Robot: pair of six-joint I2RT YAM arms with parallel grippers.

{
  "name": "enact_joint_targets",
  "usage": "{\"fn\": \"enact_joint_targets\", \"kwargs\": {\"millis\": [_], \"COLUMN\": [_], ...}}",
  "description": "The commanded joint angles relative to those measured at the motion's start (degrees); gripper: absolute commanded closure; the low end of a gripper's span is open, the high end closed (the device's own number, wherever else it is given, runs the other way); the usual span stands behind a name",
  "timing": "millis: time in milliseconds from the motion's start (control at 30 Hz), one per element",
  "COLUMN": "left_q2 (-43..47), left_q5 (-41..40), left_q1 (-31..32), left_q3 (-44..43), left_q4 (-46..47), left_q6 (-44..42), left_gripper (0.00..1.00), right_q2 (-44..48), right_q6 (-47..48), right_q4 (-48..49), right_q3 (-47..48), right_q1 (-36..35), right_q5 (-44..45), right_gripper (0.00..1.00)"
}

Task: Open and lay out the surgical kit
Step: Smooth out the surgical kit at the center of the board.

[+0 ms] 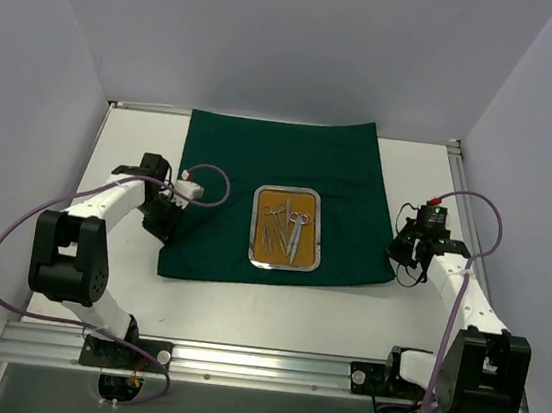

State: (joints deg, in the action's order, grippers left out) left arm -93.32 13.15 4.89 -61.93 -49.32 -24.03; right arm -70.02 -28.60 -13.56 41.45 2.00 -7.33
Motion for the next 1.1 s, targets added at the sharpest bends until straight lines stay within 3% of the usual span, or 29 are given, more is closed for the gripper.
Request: {"fn": "enact_joint_targets", "kwargs": {"millis": [0, 433, 600, 633, 667, 700, 767, 967, 1033, 1067], "left_q2": [4.63, 8.67, 10.00, 10.00, 10.00, 9.91, 9.73, 11.40, 10.97, 10.44], "left_q5": [-4.88, -6.55, -6.12, -6.12, -6.03, -6.11, -6.29, -9.54, -7.89, -6.31], "left_q1": [-0.23, -0.23, -0.23, -0.23, -0.23, -0.23, -0.23, -0.40, -0.40, -0.14], "left_q3": [1.90, 6.82, 6.74, 6.82, 6.82, 6.82, 6.39, 0.34, -5.63, -7.92], "left_q4": [-8.76, -13.34, -15.01, -15.10, -15.45, -15.72, -16.33, -16.60, -15.81, -15.63], "left_q6": [-4.79, -7.34, -7.35, -7.35, -7.35, -7.35, -7.17, -5.68, -3.75, -2.87], "left_gripper": [0.98, 0.98, 0.98, 0.95, 0.72, 0.58, 0.34, 0.33, 0.35, 0.38], "right_q2": [4.26, 16.05, 17.99, 17.81, 17.46, 17.20, 16.58, 15.97, 14.65, 12.39], "right_q6": [-2.42, -7.43, -9.54, -9.63, -9.81, -9.90, -9.81, -6.92, -3.40, -2.09], "right_q4": [-7.25, -18.07, -19.05, -19.05, -19.05, -19.13, -19.40, -16.59, -12.38, -10.10], "right_q3": [1.96, 3.20, 3.02, 2.93, 2.93, 3.02, 3.55, 8.72, 10.74, 10.93], "right_q1": [-0.24, -3.14, -5.51, -6.39, -6.74, -7.09, -7.88, -9.99, -10.79, -11.05], "right_q5": [3.90, 10.58, 13.22, 13.31, 13.48, 13.83, 15.50, 17.01, 14.73, 9.41], "right_gripper": [1.00, 1.00, 0.94, 0.89, 0.78, 0.60, 0.54, 0.48, 0.48, 0.49]}}
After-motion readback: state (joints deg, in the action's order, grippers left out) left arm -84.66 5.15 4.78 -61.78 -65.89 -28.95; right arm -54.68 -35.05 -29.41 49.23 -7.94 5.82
